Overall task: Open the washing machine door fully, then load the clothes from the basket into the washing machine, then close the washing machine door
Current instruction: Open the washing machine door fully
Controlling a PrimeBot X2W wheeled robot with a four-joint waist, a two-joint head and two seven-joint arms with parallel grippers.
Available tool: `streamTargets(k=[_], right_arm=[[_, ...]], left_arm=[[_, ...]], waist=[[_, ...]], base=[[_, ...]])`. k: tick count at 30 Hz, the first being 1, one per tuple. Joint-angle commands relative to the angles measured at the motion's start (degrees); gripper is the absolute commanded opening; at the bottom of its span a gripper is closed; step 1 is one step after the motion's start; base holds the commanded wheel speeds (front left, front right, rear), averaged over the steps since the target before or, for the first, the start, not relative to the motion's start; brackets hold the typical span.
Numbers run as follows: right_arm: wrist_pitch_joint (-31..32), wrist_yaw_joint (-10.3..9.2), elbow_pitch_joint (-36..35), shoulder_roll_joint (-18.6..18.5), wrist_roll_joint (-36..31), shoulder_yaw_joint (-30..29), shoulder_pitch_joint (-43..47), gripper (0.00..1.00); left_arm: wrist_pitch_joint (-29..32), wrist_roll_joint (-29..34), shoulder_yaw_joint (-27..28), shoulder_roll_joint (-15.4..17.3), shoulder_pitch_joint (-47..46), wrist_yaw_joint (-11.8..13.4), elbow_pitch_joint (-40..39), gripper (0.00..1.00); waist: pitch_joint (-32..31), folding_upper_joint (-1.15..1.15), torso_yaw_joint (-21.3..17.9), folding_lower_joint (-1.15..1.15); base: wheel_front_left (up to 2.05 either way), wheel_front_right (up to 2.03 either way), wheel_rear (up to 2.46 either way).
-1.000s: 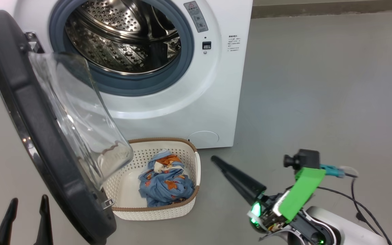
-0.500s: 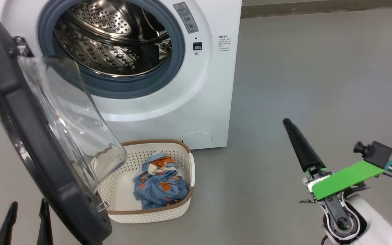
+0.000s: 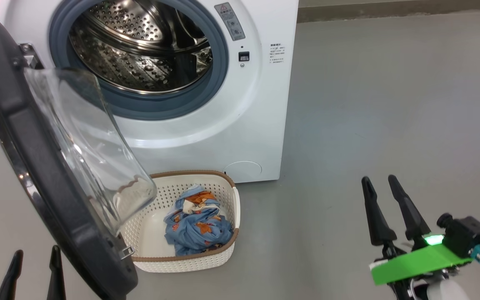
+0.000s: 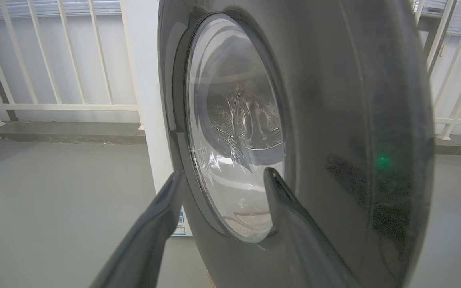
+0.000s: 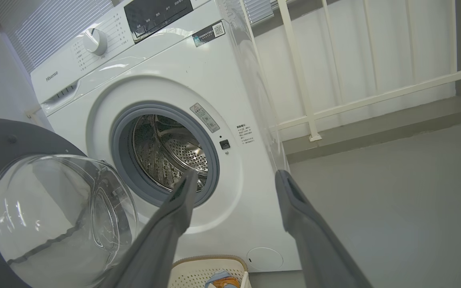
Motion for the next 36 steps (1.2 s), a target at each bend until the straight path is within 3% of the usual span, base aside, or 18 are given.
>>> streamTargets(k=[1,14,23,36], right_arm=[[-0.4,0.10,-2.4,0.4,-2.4,0.5,0.2,1.00],[0.5,0.10,-8.5,2.4,-21.1,-3.3,10.0,1.00],[0.4,0.10,-7.2,2.4,-24.9,-5.0,12.7,1.00],[0.0,0.10,-5.4,2.4,-24.7,-6.6,11.8,1.00]], left_arm=[[-0.5,0.6,2.1,0.8,-1.5,-0.2,-1.3,1.00],[-0.5,1.5,2.2,0.7,-1.7,-0.2,-1.3,1.00],[-0.5,2.1,2.2,0.8,-1.5,-0.2,-0.3,1.00],[-0.5,1.5,-0.2,2.4,-1.5,-0.2,0.8,1.00]], waist=[[0.0,0.00,0.1,0.00],[0.0,0.00,0.6,0.00],[-0.1,0.00,1.0,0.00],[0.2,0.00,1.4,0.00]], base=[[0.00,0.00,0.00],[0.00,0.00,0.00],[0.00,0.00,0.00],[0.00,0.00,0.00]])
